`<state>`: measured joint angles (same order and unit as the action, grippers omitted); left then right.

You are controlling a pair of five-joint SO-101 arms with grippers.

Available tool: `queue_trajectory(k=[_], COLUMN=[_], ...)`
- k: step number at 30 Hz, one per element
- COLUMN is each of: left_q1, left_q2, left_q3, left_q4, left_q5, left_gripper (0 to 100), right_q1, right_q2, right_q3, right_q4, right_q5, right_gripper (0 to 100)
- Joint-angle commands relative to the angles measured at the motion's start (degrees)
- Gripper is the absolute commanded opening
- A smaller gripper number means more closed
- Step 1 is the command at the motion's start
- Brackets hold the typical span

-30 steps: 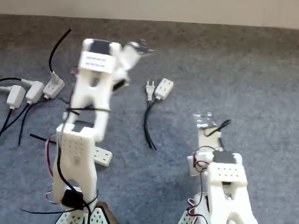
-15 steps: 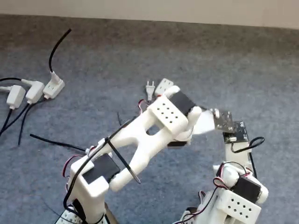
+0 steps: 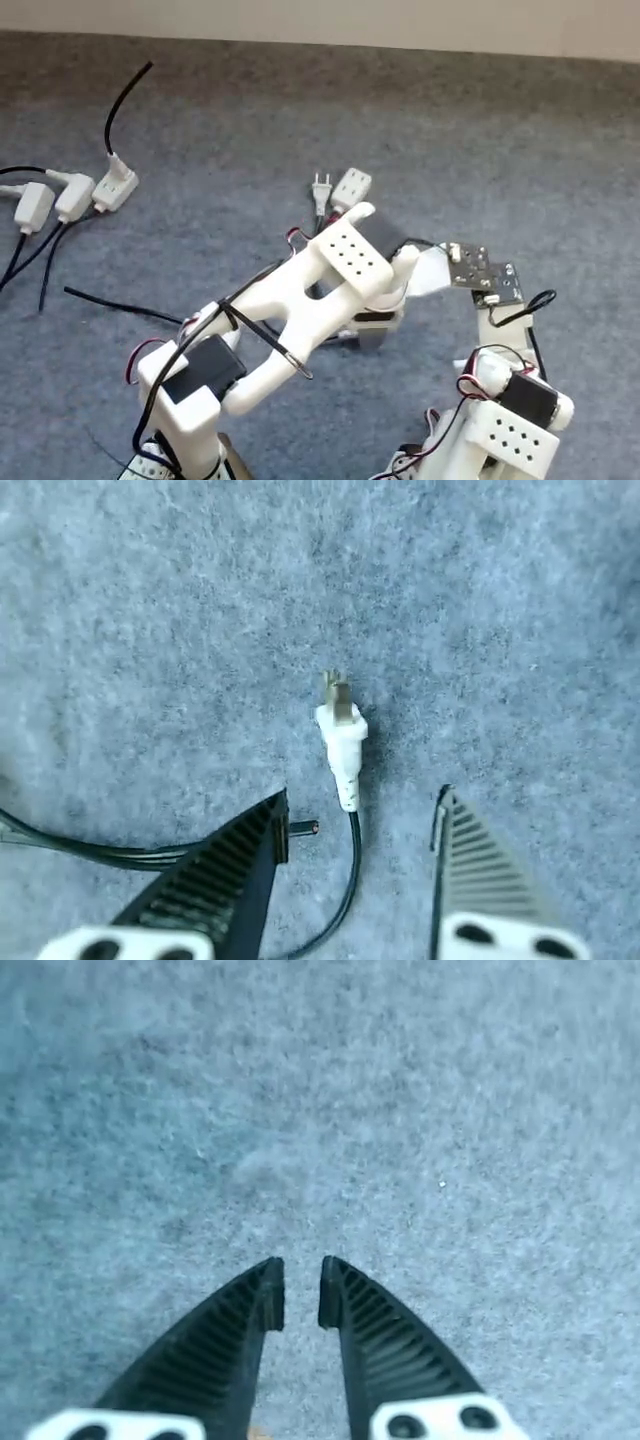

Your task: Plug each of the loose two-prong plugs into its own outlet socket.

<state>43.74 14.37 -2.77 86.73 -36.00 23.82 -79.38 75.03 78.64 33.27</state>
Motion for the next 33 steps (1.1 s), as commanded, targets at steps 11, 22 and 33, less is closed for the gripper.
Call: queue_trajectory(k=[11,22,33], left_q1=[-33.19,-57.45,-67.12], left_q2=[0.31,-0.13,-0.48], left_q3=[-30.99,-22.29,15.87], left_q4=[13.98,13.10,-15.12], left_q5=[18.55,32.00,19.96], left_gripper=[22,23,23], right_q1=[-6.64,-25.98,-51.03], right_q2=[2.07,44.35,67.03], right_q3=[-1.19,-28.79,-53.76], right_q4=[0.22,0.75,13.14], right_q5=[0.35,-2.11,12.57], right_gripper=[7.4,7.4,7.7])
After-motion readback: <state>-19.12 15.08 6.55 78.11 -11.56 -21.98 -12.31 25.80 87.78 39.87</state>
